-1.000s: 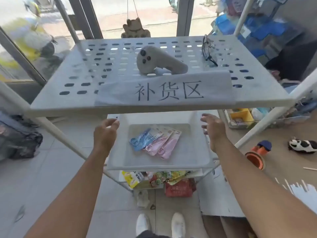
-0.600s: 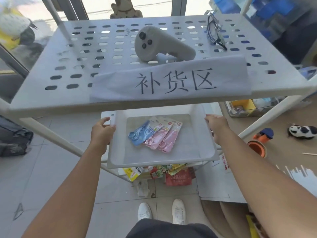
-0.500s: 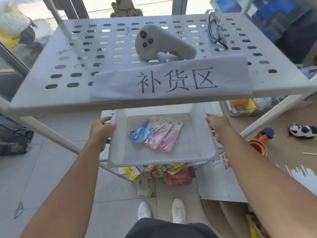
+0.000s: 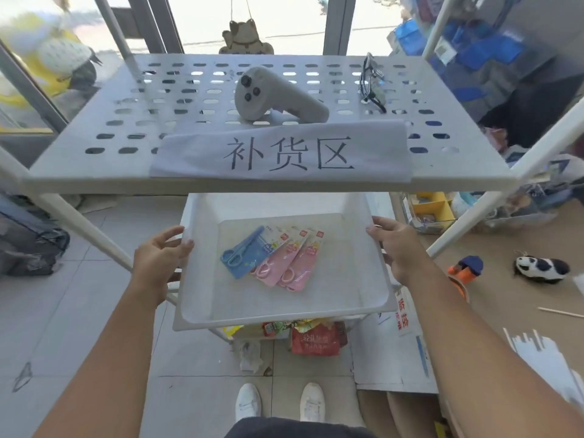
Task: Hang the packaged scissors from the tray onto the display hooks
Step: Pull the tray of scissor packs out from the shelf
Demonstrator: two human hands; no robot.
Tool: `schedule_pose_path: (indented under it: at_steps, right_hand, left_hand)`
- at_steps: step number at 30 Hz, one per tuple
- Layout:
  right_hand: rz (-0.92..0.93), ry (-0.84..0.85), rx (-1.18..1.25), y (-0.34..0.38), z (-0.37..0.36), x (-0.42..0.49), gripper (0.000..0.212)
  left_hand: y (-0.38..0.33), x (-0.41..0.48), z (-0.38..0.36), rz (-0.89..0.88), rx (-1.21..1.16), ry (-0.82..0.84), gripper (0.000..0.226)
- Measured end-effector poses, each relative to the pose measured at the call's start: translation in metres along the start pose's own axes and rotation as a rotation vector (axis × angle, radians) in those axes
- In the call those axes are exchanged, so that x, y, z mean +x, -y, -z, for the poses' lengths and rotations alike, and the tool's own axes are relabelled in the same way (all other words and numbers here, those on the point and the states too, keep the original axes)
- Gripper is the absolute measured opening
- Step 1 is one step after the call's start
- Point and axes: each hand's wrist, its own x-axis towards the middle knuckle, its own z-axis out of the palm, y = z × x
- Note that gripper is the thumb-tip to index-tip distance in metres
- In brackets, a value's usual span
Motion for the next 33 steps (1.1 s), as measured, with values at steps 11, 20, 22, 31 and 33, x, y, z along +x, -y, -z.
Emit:
schedule_pose_path:
  at_steps: [11,20,22,31,33]
  right_hand:
    - [0.08,0.122,-0.036,-0.025,-0.006,-0.039,0.031]
    - [0.077,0.195,-0.082,-0.035,-0.057,-0.116,0.037]
    - [0.06,0.217,-0.095,-0.043,-0.071,-0.139,0.038]
    - [0.033,0.39,-0.156,-0.067,-0.124,-0.22,0.039]
    - [0.024,0.465,-0.181,-0.07,-0.142,-0.233,0.04]
  left_hand:
    - [0.037,-0.069,0.04,-0.076,-0.069,-0.157,0.031]
    - [0.069,-0.134,0.127,-0.119,-0.104,-0.244,0.032]
    - [0.079,-0.155,0.151,-0.136,-0.119,-0.288,0.03]
    - [0.125,-0.246,0.241,-0.112,-0.156,-0.459,0.029]
    - [0.138,-0.268,0.261,-0.097,-0.168,-0.527,0.028]
